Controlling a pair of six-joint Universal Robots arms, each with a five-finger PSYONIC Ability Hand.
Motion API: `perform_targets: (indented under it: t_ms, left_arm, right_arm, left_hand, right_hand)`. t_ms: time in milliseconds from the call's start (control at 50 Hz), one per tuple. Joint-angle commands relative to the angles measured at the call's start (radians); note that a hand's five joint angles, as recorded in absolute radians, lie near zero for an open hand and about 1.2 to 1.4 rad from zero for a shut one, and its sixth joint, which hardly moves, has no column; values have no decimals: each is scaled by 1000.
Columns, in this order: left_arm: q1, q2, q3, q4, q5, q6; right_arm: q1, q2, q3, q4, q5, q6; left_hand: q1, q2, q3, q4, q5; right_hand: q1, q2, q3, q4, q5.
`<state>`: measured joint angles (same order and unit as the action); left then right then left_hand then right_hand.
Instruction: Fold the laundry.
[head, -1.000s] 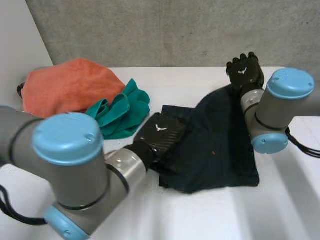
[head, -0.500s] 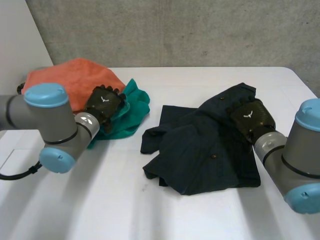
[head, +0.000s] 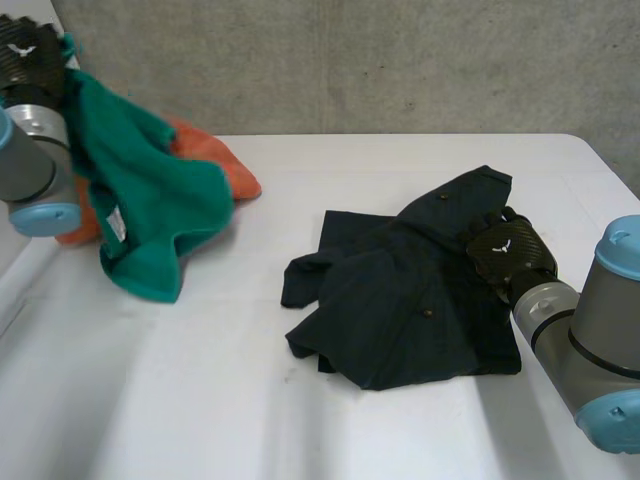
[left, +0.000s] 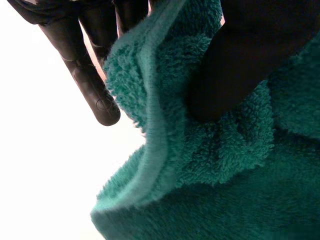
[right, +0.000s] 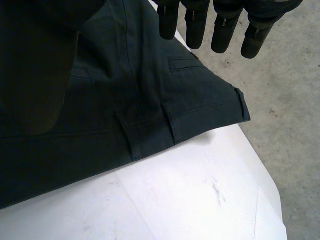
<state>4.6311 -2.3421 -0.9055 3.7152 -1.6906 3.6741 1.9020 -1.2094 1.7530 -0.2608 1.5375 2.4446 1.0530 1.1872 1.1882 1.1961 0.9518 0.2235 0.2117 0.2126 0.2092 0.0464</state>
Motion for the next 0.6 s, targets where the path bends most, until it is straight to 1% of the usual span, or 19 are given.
perform_targets:
  t_ms: [20, 40, 60, 140, 200, 220, 280, 300, 360, 380, 420, 440, 480, 500, 520, 580, 600]
  left_arm:
    - [-6, -19, -70, -21, 20, 69]
    - [-18, -8, -90, -18, 31, 69]
    - [-34, 15, -123, -14, 48, 64]
    - [-86, 70, -222, -18, 86, 63]
    - [-133, 115, -301, -24, 97, 61]
    - [-164, 160, -347, -27, 101, 61]
    - [-213, 231, -435, -37, 106, 61]
    - [-242, 275, -502, -50, 109, 61]
    - [-294, 337, -605, -87, 115, 53]
    - [-333, 372, -660, -116, 121, 41]
    - [-383, 403, -713, -147, 131, 21]
    - [-432, 424, -755, -182, 143, -8]
    - [-477, 434, -788, -218, 152, -46]
    - [-495, 435, -802, -234, 155, -68]
    - [-527, 435, -818, -268, 155, -113]
    - [-560, 431, -825, -317, 157, -190]
    - [-571, 426, -820, -343, 157, -239]
  right_arm:
    - [0, 1, 2, 2, 0, 1]
    - [0, 1, 2, 2, 0, 1]
    - [0, -1, 2, 3, 0, 1]
    - [0, -21, 3, 9, 0, 4]
    - [-1, -54, 9, 15, -4, 17]
    - [-1, -65, 11, 18, -5, 22]
    - [-3, -102, 13, 40, -11, 37]
    - [-4, -111, 13, 51, -11, 42]
    - [-24, -145, 11, 99, -14, 63]
    - [-35, -153, 11, 115, -14, 71]
    - [-57, -168, 11, 156, -17, 85]
    - [-72, -177, 11, 211, -25, 89]
    - [-83, -182, 13, 276, -37, 96]
    - [-84, -182, 16, 308, -51, 96]
    - [-87, -182, 28, 360, -78, 97]
    - [-89, -182, 55, 390, -112, 99]
    - [-90, -180, 78, 385, -134, 100]
  left_hand:
    - [-879, -1013, -1014, -1022, -952]
    - [-791, -925, -926, -934, -864]
    - [-879, -1013, -1014, -1022, -952]
    - [-879, -1013, -1014, -1022, -952]
    - [-879, -1013, -1014, -1022, -952]
    - [-879, -1013, -1014, -1022, -952]
    - [-879, -1013, -1014, -1022, -952]
    - [-879, -1013, -1014, -1022, -952]
    - [-879, -1013, -1014, -1022, -952]
    - [-879, -1013, -1014, -1022, -952]
    - [-879, -1013, -1014, -1022, -952]
    - [-878, -1012, -1013, -1021, -951]
    - [-863, -997, -998, -1006, -936]
    - [-848, -983, -984, -992, -922]
    - [-840, -974, -975, -983, -913]
    - [-834, -968, -969, -977, -907]
    - [-831, -965, -966, -974, -904]
  right_hand:
    - [-49, -37, -38, -35, -46]
    - [-49, -37, -38, -35, -46]
    - [-49, -37, -38, -35, -46]
    - [-49, -37, -38, -35, -46]
    - [-49, -37, -38, -35, -46]
    - [-49, -37, -38, -35, -46]
    - [-49, -37, -38, -35, -46]
    - [-49, -37, -38, -35, -46]
    - [-49, -37, -38, -35, -46]
    - [-49, -37, -38, -35, -46]
    - [-49, -37, -38, -35, -46]
    - [-49, -37, -38, -35, -46]
    - [-49, -37, -38, -35, -46]
    - [-49, -37, -38, -35, -46]
    - [-48, -36, -37, -34, -46]
    - [-12, -1, -2, 2, -10]
    - [-12, -1, -1, 2, -10]
